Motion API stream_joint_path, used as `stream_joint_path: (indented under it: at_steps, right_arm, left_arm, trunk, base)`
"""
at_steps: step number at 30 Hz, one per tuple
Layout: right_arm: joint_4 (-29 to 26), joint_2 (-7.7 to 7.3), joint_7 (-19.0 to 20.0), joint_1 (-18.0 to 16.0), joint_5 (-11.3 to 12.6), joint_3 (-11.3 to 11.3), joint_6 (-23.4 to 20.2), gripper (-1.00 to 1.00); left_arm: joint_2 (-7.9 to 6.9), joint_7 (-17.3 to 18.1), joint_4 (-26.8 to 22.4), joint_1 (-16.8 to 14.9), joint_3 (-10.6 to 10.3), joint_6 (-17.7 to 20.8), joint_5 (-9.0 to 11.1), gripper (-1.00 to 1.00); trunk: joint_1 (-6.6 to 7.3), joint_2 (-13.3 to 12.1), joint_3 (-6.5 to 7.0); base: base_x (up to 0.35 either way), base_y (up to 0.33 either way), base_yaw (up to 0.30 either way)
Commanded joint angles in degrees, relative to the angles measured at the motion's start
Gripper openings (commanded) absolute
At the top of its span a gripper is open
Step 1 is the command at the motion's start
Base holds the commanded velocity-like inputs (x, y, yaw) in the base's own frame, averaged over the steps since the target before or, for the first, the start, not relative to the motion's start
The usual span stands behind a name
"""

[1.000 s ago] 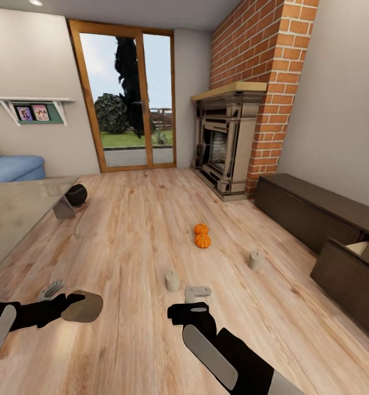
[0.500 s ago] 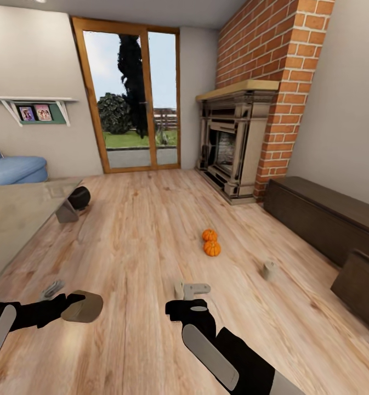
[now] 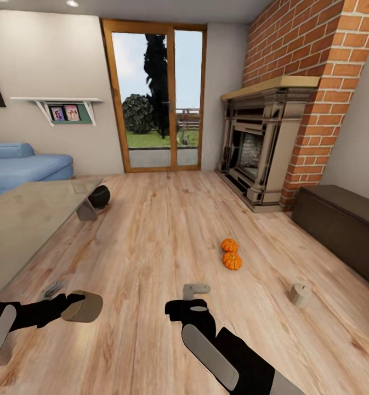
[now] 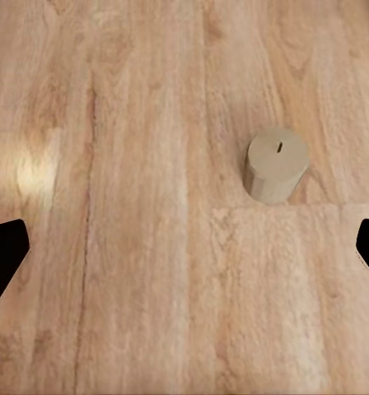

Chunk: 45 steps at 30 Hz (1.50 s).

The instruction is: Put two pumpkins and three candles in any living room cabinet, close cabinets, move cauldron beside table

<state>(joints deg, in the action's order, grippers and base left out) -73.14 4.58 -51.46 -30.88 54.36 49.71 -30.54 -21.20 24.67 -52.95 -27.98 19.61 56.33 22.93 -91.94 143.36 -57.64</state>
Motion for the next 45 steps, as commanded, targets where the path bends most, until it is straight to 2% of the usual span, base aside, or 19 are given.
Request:
stream_joint_path:
  at_steps: [1,14,25,36,38,40,42,45]
  right_arm:
    - [-0.07,-0.01,-0.41,-0.06,0.31,0.07,-0.22,1.0]
    - [0.01,-0.1,-0.39,-0.06,0.31,0.04,-0.22,1.0]
    - [0.01,-0.1,-0.39,-0.06,0.31,0.04,-0.22,1.0]
    - [0.03,-0.1,-0.39,-0.06,0.31,0.04,-0.22,1.0]
    - [0.26,-0.1,-0.39,-0.06,0.31,0.04,-0.22,1.0]
    - [0.65,-0.1,-0.39,-0.06,0.34,0.04,-0.22,1.0]
    - [0.94,-0.1,-0.39,-0.06,0.38,-0.01,-0.22,1.0]
    - [1.6,-0.1,-0.39,-0.06,0.46,-0.07,-0.22,1.0]
  left_arm:
    - [0.02,0.26,-0.05,-0.06,0.11,0.36,0.09,-1.0]
    - [0.1,0.24,0.01,-0.06,0.09,0.36,0.09,-1.0]
    - [0.05,0.28,0.04,-0.06,0.11,0.36,0.09,-1.0]
    - [0.1,0.44,-0.16,-0.06,0.16,0.48,0.47,-1.0]
    - [0.04,0.59,-0.24,-0.06,0.28,0.55,2.05,-1.0]
    - [-0.37,1.92,-0.35,-0.01,0.37,0.62,6.03,-1.0]
    - [-0.85,4.71,-0.95,0.3,0.42,0.67,10.49,-1.0]
    - [-1.64,9.61,-4.45,2.34,0.39,0.7,13.9,-1.0]
  trunk:
    - [-0.02,0.03,-0.06]
    - [-0.02,0.03,0.01]
    - [-0.02,0.03,0.01]
    - [-0.02,0.03,0.01]
    - [-0.02,0.03,0.01]
    - [-0.02,0.03,0.01]
    - [-0.02,0.03,0.01]
    - [-0.04,0.04,-0.21]
  base:
    - [0.275,-0.17,0.054]
    - [0.275,-0.172,-0.038]
    - [0.282,-0.014,0.0]
    - [0.164,0.0,0.0]
    - [0.042,0.0,0.0]
    - [0.017,0.0,0.0]
    - [0.007,0.0,0.0]
    - [0.002,0.0,0.0]
